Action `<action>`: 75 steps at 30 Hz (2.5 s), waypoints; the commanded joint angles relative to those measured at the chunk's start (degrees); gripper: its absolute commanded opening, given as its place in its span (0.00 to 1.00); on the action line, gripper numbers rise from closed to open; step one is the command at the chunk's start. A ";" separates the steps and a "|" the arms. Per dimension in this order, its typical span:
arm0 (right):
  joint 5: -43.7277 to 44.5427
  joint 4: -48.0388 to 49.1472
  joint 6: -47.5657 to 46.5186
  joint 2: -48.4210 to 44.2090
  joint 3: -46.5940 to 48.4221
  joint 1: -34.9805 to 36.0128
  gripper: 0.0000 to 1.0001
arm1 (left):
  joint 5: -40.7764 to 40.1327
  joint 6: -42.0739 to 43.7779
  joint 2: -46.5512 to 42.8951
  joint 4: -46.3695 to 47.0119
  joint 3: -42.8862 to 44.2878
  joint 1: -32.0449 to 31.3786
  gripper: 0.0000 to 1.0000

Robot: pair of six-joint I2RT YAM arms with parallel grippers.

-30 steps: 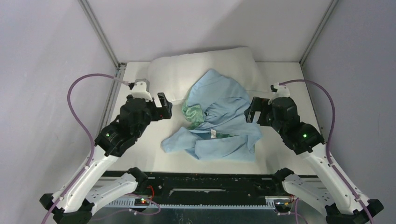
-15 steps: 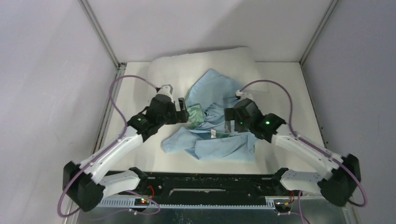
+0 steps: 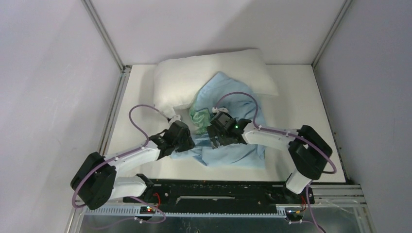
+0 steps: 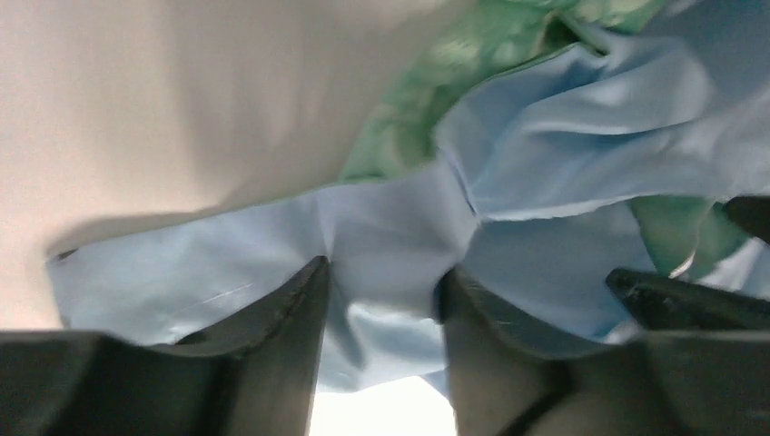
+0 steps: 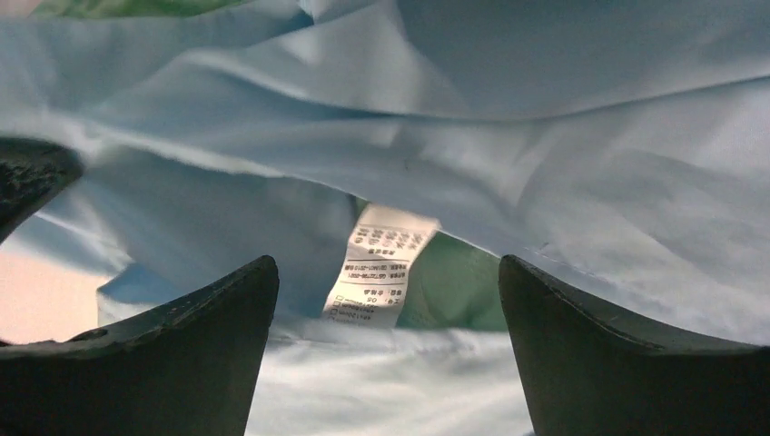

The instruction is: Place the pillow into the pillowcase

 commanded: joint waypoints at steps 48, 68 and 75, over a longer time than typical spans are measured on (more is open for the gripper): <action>3.26 -11.04 -6.74 6.01 49.60 -7.82 0.00 | -20.32 8.98 -27.05 -29.36 21.41 7.06 0.00; 39.96 -17.43 -24.25 -35.20 61.10 -11.00 0.00 | 12.26 35.12 -28.70 -18.32 51.23 1.98 0.00; 51.33 -14.37 -34.11 -36.85 67.53 -5.53 0.00 | 21.43 34.58 -25.77 -16.76 57.42 -0.94 0.00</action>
